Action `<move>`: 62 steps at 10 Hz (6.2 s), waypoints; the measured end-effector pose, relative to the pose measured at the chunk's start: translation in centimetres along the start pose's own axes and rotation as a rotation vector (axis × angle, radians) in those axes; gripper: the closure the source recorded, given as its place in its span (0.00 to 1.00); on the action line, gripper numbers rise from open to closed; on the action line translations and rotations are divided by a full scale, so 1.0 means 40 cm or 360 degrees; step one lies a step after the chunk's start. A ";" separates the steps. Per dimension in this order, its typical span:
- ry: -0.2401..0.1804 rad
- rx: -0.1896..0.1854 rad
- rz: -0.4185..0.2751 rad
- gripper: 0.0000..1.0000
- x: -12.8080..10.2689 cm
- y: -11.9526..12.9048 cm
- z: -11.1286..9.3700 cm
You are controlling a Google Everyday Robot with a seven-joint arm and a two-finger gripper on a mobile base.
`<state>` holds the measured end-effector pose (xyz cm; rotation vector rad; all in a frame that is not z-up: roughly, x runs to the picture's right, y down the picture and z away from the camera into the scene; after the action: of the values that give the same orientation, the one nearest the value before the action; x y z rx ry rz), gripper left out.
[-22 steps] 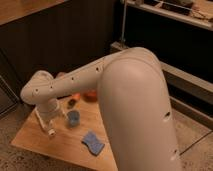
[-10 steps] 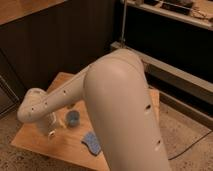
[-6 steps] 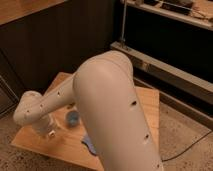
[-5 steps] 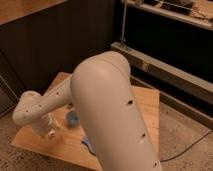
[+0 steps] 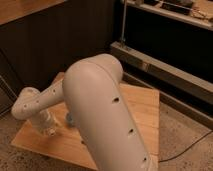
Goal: Stand the bottle upright
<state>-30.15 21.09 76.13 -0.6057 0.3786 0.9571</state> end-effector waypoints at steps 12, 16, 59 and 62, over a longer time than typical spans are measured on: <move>0.0058 -0.0018 0.0003 0.35 0.004 0.015 0.057; 0.0059 -0.0039 -0.0002 0.35 0.009 0.023 0.073; 0.0113 -0.0003 -0.0067 0.62 -0.023 0.027 0.107; 0.0113 -0.0006 -0.0059 0.62 -0.023 0.023 0.097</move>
<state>-31.28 23.33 79.35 -0.6496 0.4276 0.9028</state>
